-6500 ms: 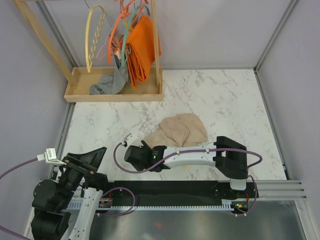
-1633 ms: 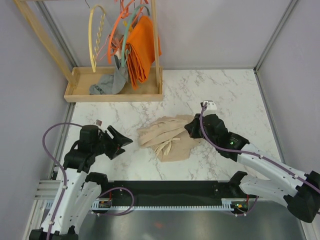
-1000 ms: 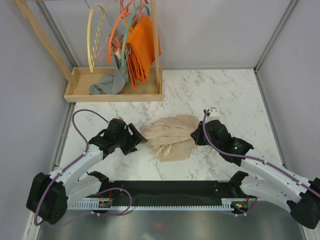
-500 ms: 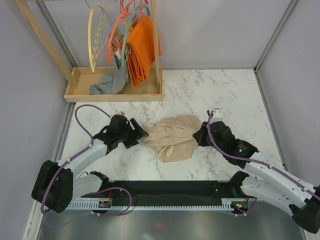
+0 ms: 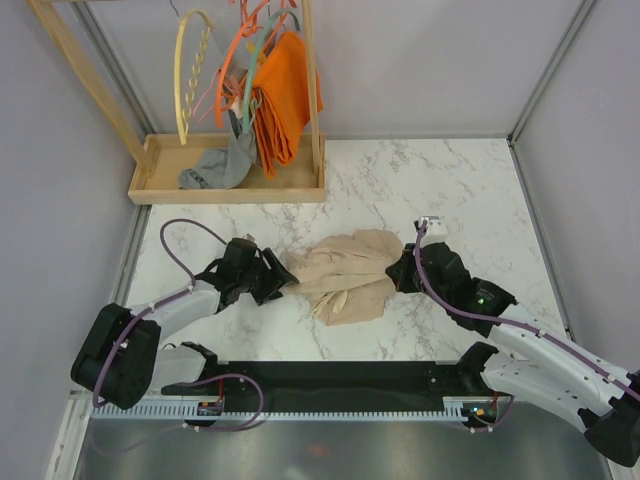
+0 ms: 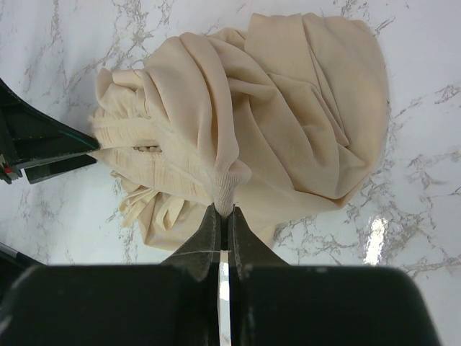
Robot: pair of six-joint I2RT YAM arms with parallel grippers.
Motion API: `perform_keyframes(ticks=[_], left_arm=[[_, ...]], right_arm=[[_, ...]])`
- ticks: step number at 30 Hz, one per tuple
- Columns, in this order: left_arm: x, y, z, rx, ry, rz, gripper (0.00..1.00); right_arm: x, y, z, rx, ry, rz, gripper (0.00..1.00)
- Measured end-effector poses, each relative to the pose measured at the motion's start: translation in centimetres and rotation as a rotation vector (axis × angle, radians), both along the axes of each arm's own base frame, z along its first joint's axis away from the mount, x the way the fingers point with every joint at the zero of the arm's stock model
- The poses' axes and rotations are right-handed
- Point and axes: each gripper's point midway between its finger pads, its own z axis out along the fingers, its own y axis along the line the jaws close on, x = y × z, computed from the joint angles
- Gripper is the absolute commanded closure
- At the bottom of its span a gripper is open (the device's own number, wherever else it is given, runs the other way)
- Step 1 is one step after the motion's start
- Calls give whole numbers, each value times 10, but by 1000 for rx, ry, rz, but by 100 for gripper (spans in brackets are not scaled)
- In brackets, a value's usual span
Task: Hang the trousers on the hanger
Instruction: Flatten out the trousers at the center of the board.
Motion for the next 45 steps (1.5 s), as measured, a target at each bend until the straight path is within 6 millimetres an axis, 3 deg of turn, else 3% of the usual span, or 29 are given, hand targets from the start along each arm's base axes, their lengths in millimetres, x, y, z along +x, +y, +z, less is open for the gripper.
perform_keyframes(ticks=[5,8,14,17,22,25,28,33,36,39,43,45], left_arm=[[3,-4,-6,-9,10,-5,45],[5,-5,-7,-15,9,-5,58],[9,-10,0,-45,-11,1,95],[10,-11,11,-63,-39,1,98],[6,-5,51,-90,-141,11,98],[5,3,100,-108,-268,23,98],[0,16,175,-134,-460,48,98],[-33,48,335,-179,-844,88,98],[-65,71,415,-188,-1032,109,98],[-95,94,465,-162,-1153,141,98],[-133,126,515,-109,-1292,193,98],[-155,146,541,-76,-1377,235,98]], right_arm=[[0,0,0,1,0,0,100],[0,0,1,2,-1,0,100],[0,0,1,4,0,1,100],[-1,1,0,3,1,3,100],[-3,-2,5,-26,8,15,100],[1,1,27,-25,-23,31,100],[7,7,66,-1,-88,57,100],[14,25,161,93,-247,134,100],[13,42,218,175,-335,208,100],[7,63,275,277,-414,308,100],[-8,97,330,415,-468,457,100],[-20,123,354,480,-465,549,100]])
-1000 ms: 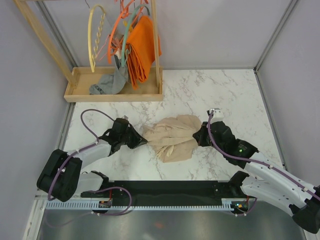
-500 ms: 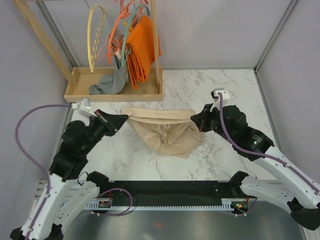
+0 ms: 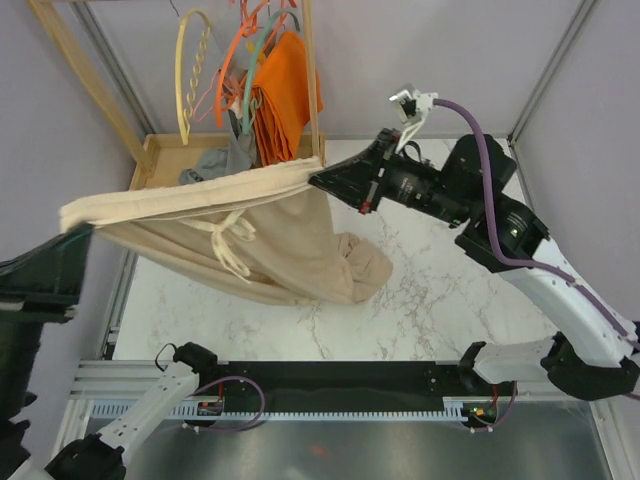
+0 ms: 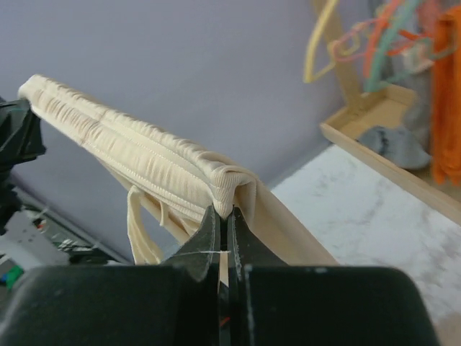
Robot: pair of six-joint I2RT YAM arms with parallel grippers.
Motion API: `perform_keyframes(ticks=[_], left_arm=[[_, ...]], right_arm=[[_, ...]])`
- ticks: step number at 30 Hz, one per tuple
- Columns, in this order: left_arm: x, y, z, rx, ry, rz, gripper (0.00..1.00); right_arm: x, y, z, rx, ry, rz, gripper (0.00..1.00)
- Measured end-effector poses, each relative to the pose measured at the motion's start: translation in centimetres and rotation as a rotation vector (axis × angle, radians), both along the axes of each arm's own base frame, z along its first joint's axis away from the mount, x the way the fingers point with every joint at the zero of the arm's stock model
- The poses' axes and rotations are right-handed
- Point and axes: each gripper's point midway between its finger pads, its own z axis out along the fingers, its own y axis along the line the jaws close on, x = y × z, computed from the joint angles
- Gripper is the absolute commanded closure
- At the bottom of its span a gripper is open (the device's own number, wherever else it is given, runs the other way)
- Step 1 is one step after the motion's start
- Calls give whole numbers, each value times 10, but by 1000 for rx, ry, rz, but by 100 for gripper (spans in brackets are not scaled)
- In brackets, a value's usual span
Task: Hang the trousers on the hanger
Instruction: Flatten out the trousers at the center of the board.
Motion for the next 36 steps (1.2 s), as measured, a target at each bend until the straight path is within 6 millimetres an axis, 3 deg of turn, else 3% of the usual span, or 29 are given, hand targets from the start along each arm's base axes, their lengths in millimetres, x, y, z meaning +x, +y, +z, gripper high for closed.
perform_keyframes(ticks=[6,9,11,13,17,23,26,31,36], left_arm=[[-78,71,70,-57,-254,172,98],[-107,100,85,-96,-334,213,98],[-108,108,87,-97,-343,223,98],[-96,108,85,-86,-319,221,98],[-52,83,74,-25,-228,191,98],[51,0,25,154,-2,108,98],[90,-39,-5,220,102,42,98],[120,-80,-30,268,191,-65,98],[120,-94,-27,258,189,-126,98]], right_arm=[[-65,96,68,113,-31,324,100],[-94,126,89,157,-42,433,100],[-102,133,94,168,-48,455,100],[-93,132,88,146,-49,397,100],[-63,101,60,53,-52,175,100],[-27,6,15,-92,-66,-196,100],[-16,-40,-8,-159,-65,-355,100],[2,-97,-33,-273,-65,-593,100],[4,-129,-28,-284,-80,-696,100]])
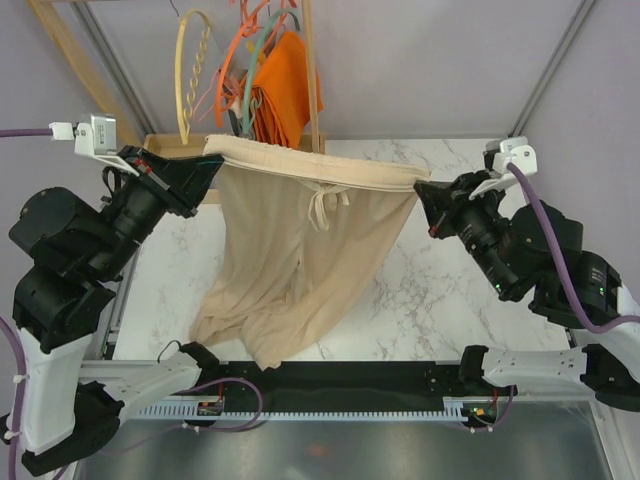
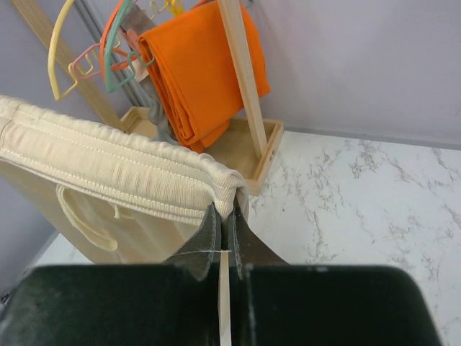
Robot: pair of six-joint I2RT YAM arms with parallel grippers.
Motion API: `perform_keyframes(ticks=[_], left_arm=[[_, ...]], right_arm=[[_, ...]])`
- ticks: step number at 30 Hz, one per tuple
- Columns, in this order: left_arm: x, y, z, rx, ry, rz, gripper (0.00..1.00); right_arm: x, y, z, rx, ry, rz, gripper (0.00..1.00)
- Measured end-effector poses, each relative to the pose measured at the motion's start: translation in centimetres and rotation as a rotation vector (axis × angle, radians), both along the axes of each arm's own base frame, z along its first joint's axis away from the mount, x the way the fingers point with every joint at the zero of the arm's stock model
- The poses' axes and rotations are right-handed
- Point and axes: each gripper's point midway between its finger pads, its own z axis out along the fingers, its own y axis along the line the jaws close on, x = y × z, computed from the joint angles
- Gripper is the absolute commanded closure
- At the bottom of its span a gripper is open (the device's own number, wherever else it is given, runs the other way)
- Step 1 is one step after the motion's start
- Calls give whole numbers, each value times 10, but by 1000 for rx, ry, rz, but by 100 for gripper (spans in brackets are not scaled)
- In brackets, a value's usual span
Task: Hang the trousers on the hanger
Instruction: Flatten out the trousers at the center of the board.
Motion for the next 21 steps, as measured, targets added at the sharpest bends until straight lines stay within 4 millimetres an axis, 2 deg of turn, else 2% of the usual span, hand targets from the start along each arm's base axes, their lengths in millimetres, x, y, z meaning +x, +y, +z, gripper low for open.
perform_keyframes(ticks=[5,8,10,13,16,19,21], left_arm=[[-8,-6,12,-24,-26,-51,98],[-1,-19,10,-19,-11,-88,98],[11,-33,5,-9,13,-114,98],[42,-66,-7,13,69,-161,98],[83,-107,-26,29,134,-219,98],[129,-153,-69,52,231,-267,98],[155,-182,-108,82,320,-290,98]], right_arm=[[-3,-17,7,29,-15,-33,100],[2,-24,2,16,-5,-97,100],[8,-30,-11,-22,10,-174,100],[19,-45,-37,-96,37,-304,100],[40,-74,-64,-165,82,-460,100],[69,-116,-95,-217,160,-643,100],[88,-141,-127,-252,245,-725,100]])
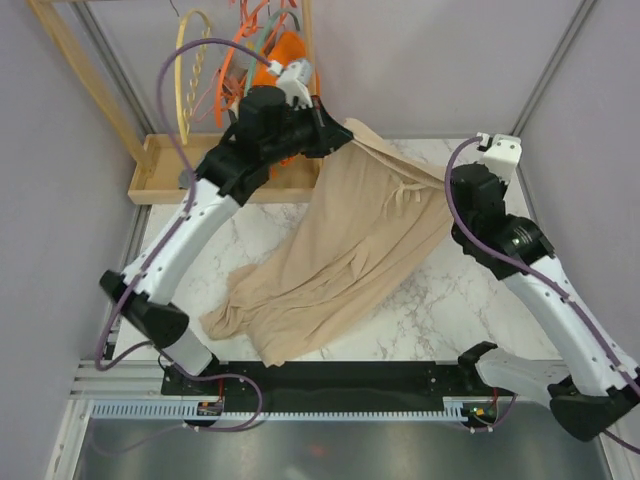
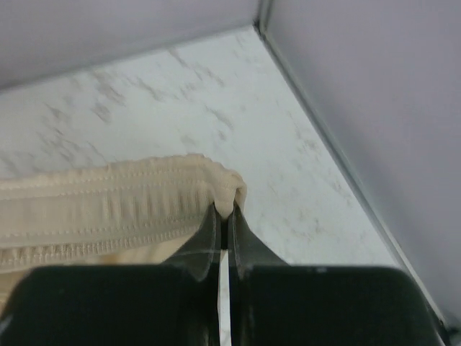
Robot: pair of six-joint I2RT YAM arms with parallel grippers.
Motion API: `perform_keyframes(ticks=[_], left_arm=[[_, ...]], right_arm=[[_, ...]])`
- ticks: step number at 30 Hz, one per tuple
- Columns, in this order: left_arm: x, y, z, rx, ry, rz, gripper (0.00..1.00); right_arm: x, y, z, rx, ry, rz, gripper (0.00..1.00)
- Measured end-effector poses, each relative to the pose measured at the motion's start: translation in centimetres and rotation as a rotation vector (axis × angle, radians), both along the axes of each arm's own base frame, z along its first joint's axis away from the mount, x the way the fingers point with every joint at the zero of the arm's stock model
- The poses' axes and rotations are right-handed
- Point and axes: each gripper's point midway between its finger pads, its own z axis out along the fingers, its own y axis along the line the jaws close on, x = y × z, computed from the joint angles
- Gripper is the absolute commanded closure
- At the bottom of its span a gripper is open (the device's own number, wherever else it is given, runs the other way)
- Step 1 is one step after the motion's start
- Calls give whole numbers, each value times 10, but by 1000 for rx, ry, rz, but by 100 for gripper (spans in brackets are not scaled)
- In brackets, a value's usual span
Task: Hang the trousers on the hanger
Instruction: Flatten out the trousers at the center of the board.
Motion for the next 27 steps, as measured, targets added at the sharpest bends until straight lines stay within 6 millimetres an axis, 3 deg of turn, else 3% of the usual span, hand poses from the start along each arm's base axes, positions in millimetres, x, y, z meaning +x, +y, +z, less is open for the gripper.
perform_keyframes(ticks=[3,6,10,13,15,18,22,24,26,27], left_arm=[[22,-44,-32,26,63,-56,98],[34,-100,-44,16,67,-141,98],[40,-172,-73,-22,72,-256,98],[54,-210,-116,-54,102,-292,98],[67,-233,-160,-69,143,-302,98],[75,-258,-228,-77,229,-303,98],[73,-277,-302,-66,323,-297,98],[70,-283,-324,-68,353,-297,98],[68,-287,-331,-80,362,-297,97],[68,-288,-332,-86,365,-297,83]], right_arm=[[21,-41,-53,24,136,-112,100],[29,-92,-101,141,220,-238,100],[14,-143,-145,278,250,-401,100],[-2,-167,-181,354,271,-510,100],[-17,-179,-210,403,299,-582,100],[-41,-195,-247,456,348,-696,100],[-62,-213,-269,477,351,-799,100],[-67,-221,-276,482,351,-831,96],[-66,-224,-282,486,350,-842,82],[-66,-225,-287,487,356,-843,77]])
